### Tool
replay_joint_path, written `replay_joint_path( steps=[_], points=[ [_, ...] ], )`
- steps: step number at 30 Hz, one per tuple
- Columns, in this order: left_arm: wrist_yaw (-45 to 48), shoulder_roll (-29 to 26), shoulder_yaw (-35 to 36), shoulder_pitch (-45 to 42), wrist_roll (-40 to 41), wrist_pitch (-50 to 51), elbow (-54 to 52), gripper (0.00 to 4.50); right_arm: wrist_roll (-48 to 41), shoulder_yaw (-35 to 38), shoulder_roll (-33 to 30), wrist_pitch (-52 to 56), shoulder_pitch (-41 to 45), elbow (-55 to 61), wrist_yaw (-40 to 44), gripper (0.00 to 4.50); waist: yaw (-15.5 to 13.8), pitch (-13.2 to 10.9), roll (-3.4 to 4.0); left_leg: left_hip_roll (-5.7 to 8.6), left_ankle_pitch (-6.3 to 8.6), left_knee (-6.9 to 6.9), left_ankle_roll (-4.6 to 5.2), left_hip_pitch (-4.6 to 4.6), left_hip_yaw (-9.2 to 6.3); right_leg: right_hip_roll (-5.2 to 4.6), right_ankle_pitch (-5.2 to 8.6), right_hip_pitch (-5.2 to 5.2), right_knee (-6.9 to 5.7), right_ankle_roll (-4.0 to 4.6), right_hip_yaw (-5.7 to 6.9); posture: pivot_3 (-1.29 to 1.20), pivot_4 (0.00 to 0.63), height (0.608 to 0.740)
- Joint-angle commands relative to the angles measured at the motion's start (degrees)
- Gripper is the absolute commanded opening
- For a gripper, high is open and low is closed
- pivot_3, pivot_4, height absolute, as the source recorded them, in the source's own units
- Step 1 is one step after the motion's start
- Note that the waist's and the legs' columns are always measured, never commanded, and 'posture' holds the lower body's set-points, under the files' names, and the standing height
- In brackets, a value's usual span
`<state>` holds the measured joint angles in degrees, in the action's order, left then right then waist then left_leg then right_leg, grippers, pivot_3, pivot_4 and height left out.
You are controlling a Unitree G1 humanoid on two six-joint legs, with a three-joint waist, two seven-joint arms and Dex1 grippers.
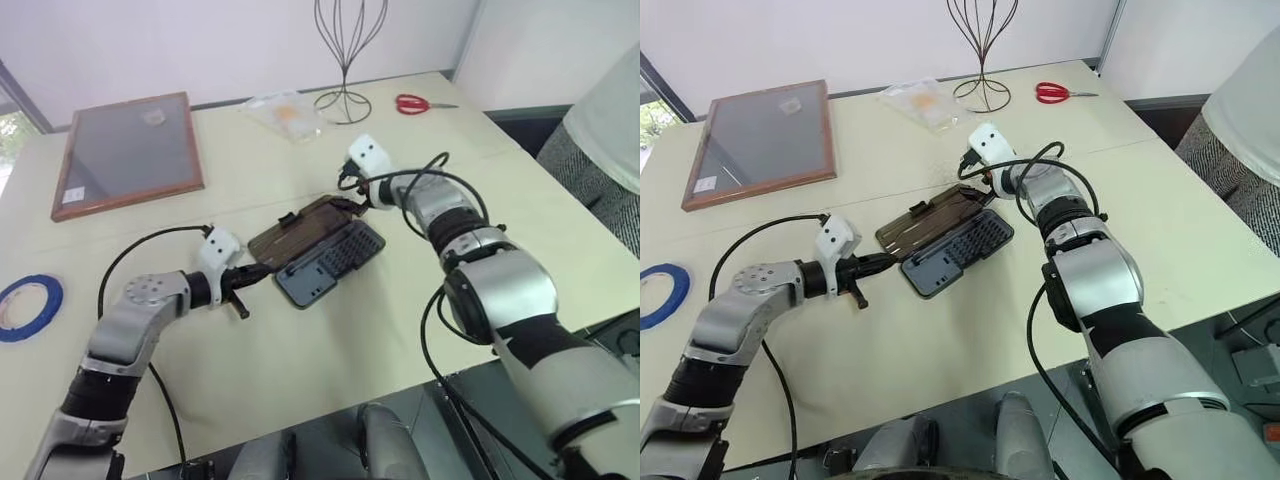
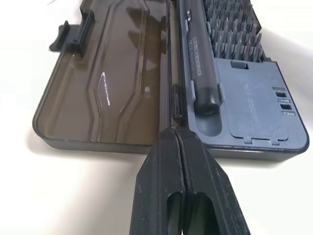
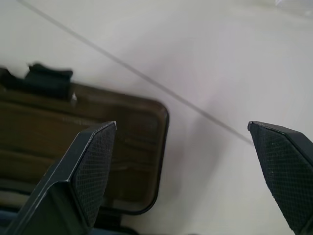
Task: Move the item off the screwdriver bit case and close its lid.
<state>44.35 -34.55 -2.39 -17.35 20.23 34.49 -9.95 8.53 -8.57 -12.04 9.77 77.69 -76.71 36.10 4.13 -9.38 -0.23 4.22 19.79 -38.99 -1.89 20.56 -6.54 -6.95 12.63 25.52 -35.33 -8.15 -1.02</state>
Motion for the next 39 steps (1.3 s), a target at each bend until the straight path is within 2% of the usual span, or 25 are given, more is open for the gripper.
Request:
replay_joint_path(
  steps=[1,6,7,9,15,16,30,39],
  points=[
    [-0.93,-0.84,2.3,1.18,0.39,0.11,-3.14,0.0,0.8,0.53,0.7,0.47,0.52,0.8,-1.7,4.48,0.02,0.0,0.01,0.0,0.0,0.0,0.0,0.0,0.0,0.0,0.0,0.0,0.0,0.0,0.0,0.0,0.15,0.74],
    [-1.8,-1.1,3.13,2.4,0.67,1.05,-4.89,0.0,2.0,0.42,1.62,0.83,-0.27,0.63,-3.31,4.48,-0.04,0.0,0.01,0.01,0.0,-0.01,0.0,0.0,-0.01,0.0,0.0,-0.01,0.0,0.0,0.0,0.0,0.15,0.74],
    [-2.01,-1.14,3.32,2.51,0.72,1.36,-5.2,0.0,2.25,0.35,1.78,1.17,-0.45,0.52,-3.49,4.24,-0.01,0.0,0.01,0.01,0.0,-0.01,0.0,0.0,0.0,0.0,0.0,-0.01,0.0,0.0,0.0,0.0,0.15,0.74],
    [-2.39,-1.33,3.62,2.65,0.77,1.83,-5.69,0.0,2.67,0.3,2.02,1.84,-0.74,0.38,-3.95,3.56,0.01,0.0,0.01,0.0,0.0,0.0,0.0,0.0,0.0,0.0,0.0,0.0,-0.01,0.0,0.0,0.0,0.15,0.74],
    [-3.46,-1.86,4.24,2.68,0.87,2.44,-6.39,0.0,3.75,0.02,2.56,3.95,-1.49,0.21,-3.85,0.42,0.02,0.0,0.01,0.01,0.0,0.0,0.0,0.0,0.0,0.0,0.0,0.0,-0.01,0.0,0.0,0.0,0.15,0.74],
    [-3.61,-1.89,4.29,2.68,0.85,2.45,-6.45,0.0,3.92,0.06,2.64,4.27,-1.64,0.17,-3.89,0.07,0.01,0.01,0.02,0.0,0.0,-0.01,0.0,0.0,0.0,0.0,0.0,0.0,-0.01,0.0,0.0,0.0,0.15,0.74],
    [-5.35,-2.89,6.99,3.0,1.14,2.89,-7.39,0.0,4.79,0.09,1.82,9.18,-3.6,0.48,-5.49,0.07,-0.16,0.03,0.02,0.01,0.01,-0.02,-0.01,-0.05,-0.04,0.0,0.0,-0.06,-0.02,0.0,0.0,0.0,0.15,0.74],
    [-5.48,-3.12,6.79,2.63,1.29,3.1,-7.09,0.0,-1.32,5.98,1.76,30.09,-4.01,6.43,-8.82,0.07,-1.01,0.07,0.03,0.03,0.01,-0.1,0.0,-0.07,-0.14,-0.05,0.0,-0.17,-0.01,0.0,0.0,0.0,0.15,0.74]
  ],
)
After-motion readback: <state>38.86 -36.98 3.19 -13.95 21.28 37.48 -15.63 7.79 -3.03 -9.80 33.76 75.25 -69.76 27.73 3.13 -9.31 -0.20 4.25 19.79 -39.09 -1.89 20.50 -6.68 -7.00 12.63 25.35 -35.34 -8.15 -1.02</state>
